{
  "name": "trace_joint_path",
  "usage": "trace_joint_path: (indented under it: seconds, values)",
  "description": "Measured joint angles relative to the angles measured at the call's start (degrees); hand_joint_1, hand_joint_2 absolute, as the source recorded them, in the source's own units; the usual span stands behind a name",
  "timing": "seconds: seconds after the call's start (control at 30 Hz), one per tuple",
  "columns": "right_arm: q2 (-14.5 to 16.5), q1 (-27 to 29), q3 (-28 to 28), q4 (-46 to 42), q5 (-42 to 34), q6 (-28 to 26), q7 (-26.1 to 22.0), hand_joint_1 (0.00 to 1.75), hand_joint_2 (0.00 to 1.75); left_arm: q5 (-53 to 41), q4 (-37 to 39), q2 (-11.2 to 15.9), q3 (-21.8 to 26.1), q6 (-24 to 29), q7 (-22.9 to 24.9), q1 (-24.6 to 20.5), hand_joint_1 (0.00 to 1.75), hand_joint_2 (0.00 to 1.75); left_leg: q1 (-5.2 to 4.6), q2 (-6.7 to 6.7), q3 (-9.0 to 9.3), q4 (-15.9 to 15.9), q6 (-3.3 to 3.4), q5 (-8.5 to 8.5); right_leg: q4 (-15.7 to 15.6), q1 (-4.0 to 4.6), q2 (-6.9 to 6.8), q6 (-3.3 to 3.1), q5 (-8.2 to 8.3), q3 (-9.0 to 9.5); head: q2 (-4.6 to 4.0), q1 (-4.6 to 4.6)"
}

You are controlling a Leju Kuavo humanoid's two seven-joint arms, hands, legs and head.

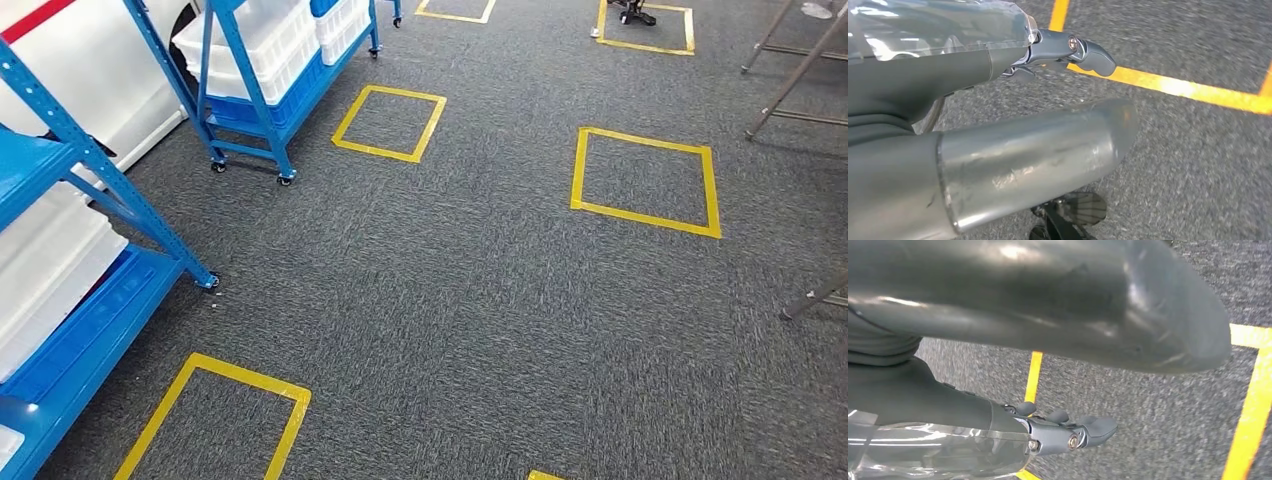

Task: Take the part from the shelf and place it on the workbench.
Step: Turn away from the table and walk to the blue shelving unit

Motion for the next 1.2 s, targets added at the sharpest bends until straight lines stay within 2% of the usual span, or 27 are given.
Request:
trace_joint_path:
  seconds: [0.07, 0.1, 0.13, 0.17, 0.23, 0.27, 0.3, 0.33, 0.37, 0.4, 0.43, 0.47, 0.5, 0.57, 0.6, 0.63, 0.7, 0.77, 0.8, 0.83, 0.9, 0.97, 1.0, 1.03, 1.07, 1.13, 1.2]
  values:
    - [0.0, 0.0, 0.0, 0.0, 0.3, 0.0, 0.0, 0.0, 0.0, -0.1, 0.0, 0.0, 0.0, 0.0, 0.0, 0.0, 0.0, 0.0, -0.23, 2.31, 4.2, -7.8, 0.34, 3.16, 0.1, 0.16, -1.35, 0.38, -0.3, 0.39, 0.0, -0.02]
    - [0.0, 0.0, 0.0, 0.0, 0.4, 0.0, 0.0, 0.0, 0.0, -0.2, 0.0, 0.0, 0.0, 0.0, 0.0, -0.1, 0.0, 0.0, -0.43, 3.41, 5.77, -10.8, 0.66, 4.04, 0.1, 0.28, -1.94, 0.65, -0.47, 0.56, 0.0, 0.02]
    - [0.1, -0.1, 0.0, 0.0, 0.4, 0.0, 0.0, 0.0, 0.0, -0.3, 0.0, 0.0, 0.0, -0.1, 0.0, -0.2, 0.0, 0.0, -0.68, 4.18, 6.58, -12.6, 1.01, 4.33, 0.1, 0.4, -2.51, 0.91, -0.64, 0.72, 0.0, 0.07]
    - [0.1, -0.1, 0.0, 0.0, 0.5, 0.0, 0.0, 0.0, 0.0, -0.4, 0.0, 0.0, 0.0, -0.1, 0.0, -0.2, 0.0, 0.0, -0.92, 4.21, 6.64, -13.1, 1.34, 4.16, 0.1, 0.47, -3.06, 1.17, -0.76, 0.85, 0.0, 0.14]
    - [0.1, -0.4, 0.0, 0.0, 0.7, 0.0, 0.0, 0.0, 0.0, -0.5, 0.0, 0.0, 0.0, -0.2, 0.0, 0.0, 0.0, 0.0, -0.81, 2.77, 6.66, -13.4, 2.0, 4.45, 0.2, 0.35, -3.81, 1.72, -1.06, 1.2, 0.0, 0.2]
    - [0.1, -0.4, 0.0, 0.0, 0.8, 0.1, 0.0, 0.0, 0.0, -0.6, 0.0, 0.0, 0.0, -0.2, 0.0, 0.0, 0.0, 0.0, -0.68, 2.15, 6.83, -13.7, 2.32, 4.66, 0.7, 0.22, -2.96, 2.05, -1.55, 1.17, -0.01, 0.26]
    - [0.1, -0.5, 0.0, 0.0, 0.9, 0.1, 0.0, 0.0, 0.0, -0.6, 0.0, 0.0, 0.0, -0.2, 0.0, 0.0, 0.0, 0.0, -0.54, 1.54, 6.99, -14.0, 2.7, 4.92, 2.1, 0.09, -1.42, 2.32, -2.62, 0.62, -0.01, 0.33]
    - [0.1, -0.4, 0.0, 0.0, 1.0, 0.1, 0.0, 0.0, 0.0, -0.6, 0.0, 0.0, 0.0, -0.2, 0.1, -0.1, 0.0, 0.0, -0.46, 0.96, 7.07, -14.2, 3.01, 5.13, 4.9, -0.11, 0.51, 2.52, -4.25, -0.65, -0.01, 0.44]
    - [0.2, -0.3, 0.0, 0.0, 1.1, 0.1, 0.1, 0.0, 0.0, -0.6, 0.0, 0.0, 0.0, -0.2, 0.0, -0.2, 0.0, 0.0, -0.49, 0.31, 6.94, -14.2, 3.22, 5.24, 8.6, -0.2, 2.25, 2.66, -6.15, -2.52, -0.01, 0.54]
    - [0.2, -0.2, 0.0, 0.0, 1.3, 0.1, 0.1, 0.0, 0.0, -0.6, 0.0, 0.0, 0.0, -0.3, 0.0, -0.3, 0.0, 0.0, -0.51, -0.42, 6.83, -14.2, 3.39, 5.32, 12.7, -0.25, 3.12, 2.74, -7.87, -4.68, -0.01, 0.59]
    - [0.2, -0.1, 0.0, 0.0, 1.4, 0.1, 0.2, 0.0, 0.0, -0.6, 0.0, 0.0, 0.0, -0.3, 0.1, -0.4, 0.0, 0.0, -0.53, -1.16, 6.78, -14.2, 3.44, 5.34, 15.9, -0.29, 3.47, 2.82, -8.78, -6.48, -0.01, 0.6]
    - [0.2, 0.0, 0.0, 0.0, 1.4, 0.1, 0.3, 0.0, 0.0, -0.6, 0.0, 0.0, 0.0, -0.4, 0.1, -0.3, 0.0, 0.0, -0.53, -1.88, 6.8, -14.2, 3.44, 5.35, 17.3, -0.34, 3.6, 2.87, -8.6, -7.51, -0.01, 0.61]
    - [0.2, 0.0, 0.0, 0.1, 1.5, 0.1, 0.4, 0.0, 0.0, -0.6, 0.0, 0.0, 0.0, -0.4, 0.1, -0.2, 0.0, 0.0, -0.52, -2.63, 6.87, -14.1, 3.42, 5.34, 16.5, -0.42, 3.67, 2.87, -7.19, -7.5, 0.0, 0.61]
    - [0.2, 0.0, 0.0, 0.1, 1.5, 0.1, 0.6, 0.0, 0.0, -0.6, 0.0, 0.0, 0.0, -0.4, 0.1, -0.2, 0.0, 0.0, -0.47, -4.1, 7.0, -13.9, 3.26, 5.26, 10.2, -0.66, 4.25, 2.79, -2.55, -5.15, 0.0, 0.61]
    - [0.2, 0.0, 0.0, 0.1, 1.5, 0.1, 0.6, 0.0, 0.0, -0.6, 0.0, 0.0, 0.0, -0.4, 0.1, -0.2, 0.0, 0.0, -0.48, -4.79, 6.93, -13.7, 3.06, 5.16, 6.5, -0.8, 5.32, 2.71, -0.61, -3.63, 0.0, 0.61]
    - [0.2, 0.0, 0.0, 0.1, 1.5, 0.1, 0.6, 0.0, 0.0, -0.6, 0.0, 0.0, 0.0, -0.4, 0.1, -0.3, 0.0, 0.0, -0.52, -5.42, 6.78, -13.4, 2.78, 5.04, 3.8, -0.89, 6.41, 2.62, 0.42, -2.56, -0.01, 0.61]
    - [0.2, 0.0, 0.1, 0.1, 1.6, 0.1, 0.6, 0.0, 0.0, -0.6, 0.0, 0.0, 0.0, -0.4, 0.1, -0.3, 0.0, 0.0, -0.53, -6.53, 6.3, -13.2, 2.04, 5.03, 1.6, -0.87, 7.61, 2.29, 0.73, -1.82, -0.01, 0.6]
    - [0.3, -0.1, 0.3, 0.1, 1.9, 0.1, 0.7, 0.0, 0.0, -0.6, 0.0, 0.0, 0.0, -0.5, 0.1, -0.2, 0.0, 0.0, -0.33, -7.36, 5.91, -13.2, 1.22, 5.18, 1.2, -0.8, 6.49, 1.59, 0.91, -1.75, 0.0, 0.61]
    - [0.3, -0.1, 0.3, 0.1, 2.1, 0.1, 0.7, 0.0, 0.0, -0.6, 0.0, 0.0, 0.0, -0.5, 0.1, 0.0, 0.0, 0.0, -0.29, -6.65, 5.67, -12.8, 0.89, 4.81, 1.0, -0.78, 5.83, 1.19, 1.06, -1.64, 0.0, 0.56]
    - [0.3, -0.1, 0.4, 0.1, 2.2, 0.1, 0.7, 0.0, 0.0, -0.6, 0.0, 0.0, 0.0, -0.5, 0.1, 0.0, 0.0, 0.0, -0.29, -5.37, 5.18, -11.7, 0.65, 3.97, 0.8, -0.83, 5.21, 0.79, 1.19, -1.56, -0.01, 0.43]
    - [0.3, 0.1, 0.5, 0.1, 2.5, 0.1, 0.7, 0.0, 0.0, -0.6, 0.0, 0.0, 0.0, -0.6, 0.1, -0.2, 0.0, 0.0, -0.28, -1.92, 2.46, -5.3, 0.27, 0.27, 0.6, -0.65, 3.71, 0.26, 1.2, -1.49, -0.01, 0.08]
    - [0.3, 0.3, 0.6, 0.1, 2.6, 0.1, 0.7, 0.0, 0.0, -0.6, 0.0, -0.1, 0.0, -0.6, 0.1, -0.3, 0.0, 0.0, -0.1, -0.55, -0.76, 1.9, -0.11, -2.86, 0.6, -0.42, 2.0, 0.01, 1.05, -1.5, 0.0, -0.07]
    - [0.3, 0.3, 0.6, 0.1, 2.6, 0.1, 0.7, 0.0, 0.0, -0.6, 0.0, -0.1, 0.0, -0.6, 0.1, -0.3, 0.0, 0.0, -0.03, -0.37, -1.19, 3.0, -0.21, -2.92, 0.7, -0.35, 1.24, -0.01, 0.97, -1.49, 0.0, -0.07]
    - [0.3, 0.3, 0.6, 0.1, 2.7, 0.1, 0.7, 0.0, 0.0, -0.6, 0.0, -0.1, 0.0, -0.6, 0.1, -0.1, 0.0, 0.0, 0.01, -0.17, -0.42, 1.8, -0.24, -1.84, 0.7, -0.32, 0.52, 0.04, 0.87, -1.44, 0.0, -0.08]
    - [0.3, 0.3, 0.7, 0.1, 2.7, 0.1, 0.7, 0.0, 0.0, -0.6, 0.0, -0.1, 0.0, -0.6, 0.1, -0.1, 0.0, 0.0, 0.03, 0.2, 1.29, -1.3, -0.2, -0.1, 0.8, -0.32, -0.15, 0.13, 0.75, -1.35, 0.0, -0.09]
    - [0.4, 0.3, 0.8, 0.1, 2.8, 0.2, 0.8, 0.0, 0.0, -0.6, 0.0, -0.1, 0.0, -0.6, 0.1, -0.1, 0.0, 0.0, -0.15, 2.23, 5.39, -9.3, 0.2, 2.87, 1.0, -0.18, -1.46, 0.54, 0.41, -1.04, 0.0, -0.07]
    - [0.4, 0.1, 0.8, 0.1, 2.8, 0.2, 0.8, 0.0, 0.0, -0.7, 0.0, -0.1, 0.0, -0.6, 0.1, -0.1, 0.0, 0.0, -0.49, 3.3, 7.09, -12.9, 0.82, 3.67, 1.0, -0.01, -2.43, 1.12, 0.15, -0.72, 0.0, 0.01]
